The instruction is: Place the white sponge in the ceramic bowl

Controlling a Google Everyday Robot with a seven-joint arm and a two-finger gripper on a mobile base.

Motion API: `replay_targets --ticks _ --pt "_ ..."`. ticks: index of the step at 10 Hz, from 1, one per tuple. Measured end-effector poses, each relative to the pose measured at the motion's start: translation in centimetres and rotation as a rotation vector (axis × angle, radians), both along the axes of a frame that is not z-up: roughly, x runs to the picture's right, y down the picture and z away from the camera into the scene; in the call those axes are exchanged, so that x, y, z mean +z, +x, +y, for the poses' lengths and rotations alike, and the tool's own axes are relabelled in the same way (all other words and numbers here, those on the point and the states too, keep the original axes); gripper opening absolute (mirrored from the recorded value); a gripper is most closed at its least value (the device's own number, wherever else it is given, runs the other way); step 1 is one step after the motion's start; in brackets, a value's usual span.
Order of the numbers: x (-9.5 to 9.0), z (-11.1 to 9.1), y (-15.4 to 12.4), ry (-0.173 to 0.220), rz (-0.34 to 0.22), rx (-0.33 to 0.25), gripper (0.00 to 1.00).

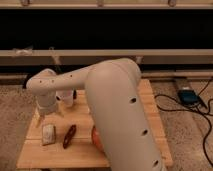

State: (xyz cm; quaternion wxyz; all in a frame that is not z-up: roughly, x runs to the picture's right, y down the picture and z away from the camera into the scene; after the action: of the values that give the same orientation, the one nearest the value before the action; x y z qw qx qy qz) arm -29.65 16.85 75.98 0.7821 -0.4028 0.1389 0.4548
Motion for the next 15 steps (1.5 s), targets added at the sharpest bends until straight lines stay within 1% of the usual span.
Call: replay_targets --ticks 3,4,5,6,7,8,10,13,14,15 --pt "0.1 -0.1 -0.1 0.0 0.001 0.0 0.8" --pt "0.2 0.3 -0.7 0.007 0.019 -0.025 0.8" --pt "0.1 1.1 -2.3 0.016 0.042 -0.056 0.8" --pt "0.2 2.0 -3.6 0.014 0.067 -0.078 0.8" --pt "0.5 2.4 -3.9 0.014 0.087 -0.092 0.8" --pt "0.7 3.0 -4.2 0.006 0.11 -0.109 0.8" --pt "0.4 5.0 -5.5 -0.012 0.116 -0.156 0.8" --pt "1.7 6.5 -5.6 -0.058 0.145 -0.196 0.8" --pt "2.0 7.0 -5.8 -0.077 0.152 -0.203 0.8" --pt "2.4 7.1 -5.3 -0.089 0.169 -0.199 0.8"
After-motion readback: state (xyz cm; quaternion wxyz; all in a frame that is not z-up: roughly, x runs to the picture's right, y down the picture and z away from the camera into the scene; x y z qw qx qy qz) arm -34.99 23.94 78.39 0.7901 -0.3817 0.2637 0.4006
